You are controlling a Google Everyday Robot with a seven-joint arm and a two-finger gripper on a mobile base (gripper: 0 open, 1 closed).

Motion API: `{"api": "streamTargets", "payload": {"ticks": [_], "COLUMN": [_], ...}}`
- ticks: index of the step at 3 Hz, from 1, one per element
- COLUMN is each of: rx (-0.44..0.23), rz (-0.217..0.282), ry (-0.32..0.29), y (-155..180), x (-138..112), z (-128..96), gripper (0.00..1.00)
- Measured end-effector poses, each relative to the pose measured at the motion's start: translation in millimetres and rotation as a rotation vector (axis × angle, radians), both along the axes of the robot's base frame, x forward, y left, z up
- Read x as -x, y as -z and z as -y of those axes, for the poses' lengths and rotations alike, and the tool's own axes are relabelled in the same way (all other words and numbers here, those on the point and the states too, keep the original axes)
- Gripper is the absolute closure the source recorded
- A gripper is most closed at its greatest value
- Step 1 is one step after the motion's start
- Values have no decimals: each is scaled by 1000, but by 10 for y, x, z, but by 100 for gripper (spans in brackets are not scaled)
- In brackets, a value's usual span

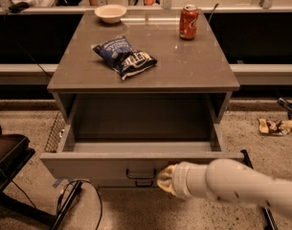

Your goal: Close top drawer

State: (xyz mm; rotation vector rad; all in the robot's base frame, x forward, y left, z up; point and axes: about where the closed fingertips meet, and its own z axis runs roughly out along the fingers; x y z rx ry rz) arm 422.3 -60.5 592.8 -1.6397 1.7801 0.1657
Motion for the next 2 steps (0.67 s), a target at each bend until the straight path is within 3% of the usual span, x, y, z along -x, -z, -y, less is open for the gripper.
{"api": "streamTargets", "payload": {"ticks": [1, 2], "rx": [-24, -40], "rz": [41, 87], "ry": [-97, -72], "y": [14, -209], "x": [-755, -965], "z": [-106, -108], "gripper": [100, 100]}}
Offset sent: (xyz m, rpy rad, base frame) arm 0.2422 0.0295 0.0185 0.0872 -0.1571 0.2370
